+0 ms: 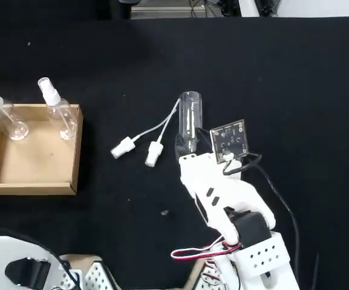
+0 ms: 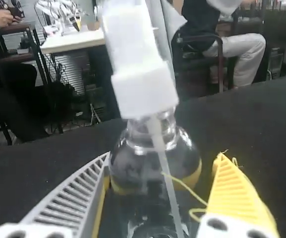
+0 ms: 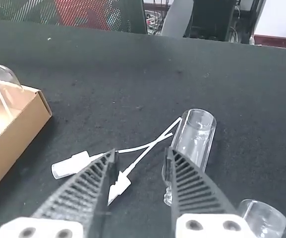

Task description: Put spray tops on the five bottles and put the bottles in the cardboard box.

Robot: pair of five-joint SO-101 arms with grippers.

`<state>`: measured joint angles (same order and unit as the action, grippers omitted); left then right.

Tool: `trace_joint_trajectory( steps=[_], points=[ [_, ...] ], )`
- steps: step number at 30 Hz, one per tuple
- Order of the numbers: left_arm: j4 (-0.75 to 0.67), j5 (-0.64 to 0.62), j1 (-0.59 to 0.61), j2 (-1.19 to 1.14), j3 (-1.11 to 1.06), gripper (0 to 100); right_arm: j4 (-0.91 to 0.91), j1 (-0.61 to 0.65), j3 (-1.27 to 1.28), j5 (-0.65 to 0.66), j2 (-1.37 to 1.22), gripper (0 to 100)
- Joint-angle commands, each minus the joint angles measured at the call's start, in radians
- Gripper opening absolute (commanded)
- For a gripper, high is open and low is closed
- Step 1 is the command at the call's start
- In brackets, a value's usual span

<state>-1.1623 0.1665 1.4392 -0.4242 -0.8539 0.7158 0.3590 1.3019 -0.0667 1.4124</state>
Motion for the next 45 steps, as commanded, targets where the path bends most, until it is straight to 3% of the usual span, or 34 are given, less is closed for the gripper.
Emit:
trace_joint_trajectory(
  steps=[1, 11, 19, 30, 37, 45],
  points=[
    [-0.002, 0.015, 0.010, 0.064, 0.005, 30, -0.028, 0.005, -0.007, 0.006, 0.013, 12.8],
    [0.018, 0.009, 0.033, 0.143, -0.027, 30, -0.028, 0.005, -0.007, 0.006, 0.013, 12.8],
    [0.379, 0.009, 0.031, 0.390, -0.053, 30, -0.029, 0.005, -0.007, 0.006, 0.013, 12.8],
    [0.414, 0.020, 0.027, 0.397, -0.036, 30, -0.028, 0.005, -0.007, 0.006, 0.013, 12.8],
    [0.758, 0.028, 0.036, 0.402, 0.147, 30, -0.028, 0.005, -0.007, 0.006, 0.013, 12.8],
    [0.772, 0.025, 0.027, 0.399, 0.163, 30, -0.028, 0.005, -0.007, 0.006, 0.013, 12.8]
  ],
)
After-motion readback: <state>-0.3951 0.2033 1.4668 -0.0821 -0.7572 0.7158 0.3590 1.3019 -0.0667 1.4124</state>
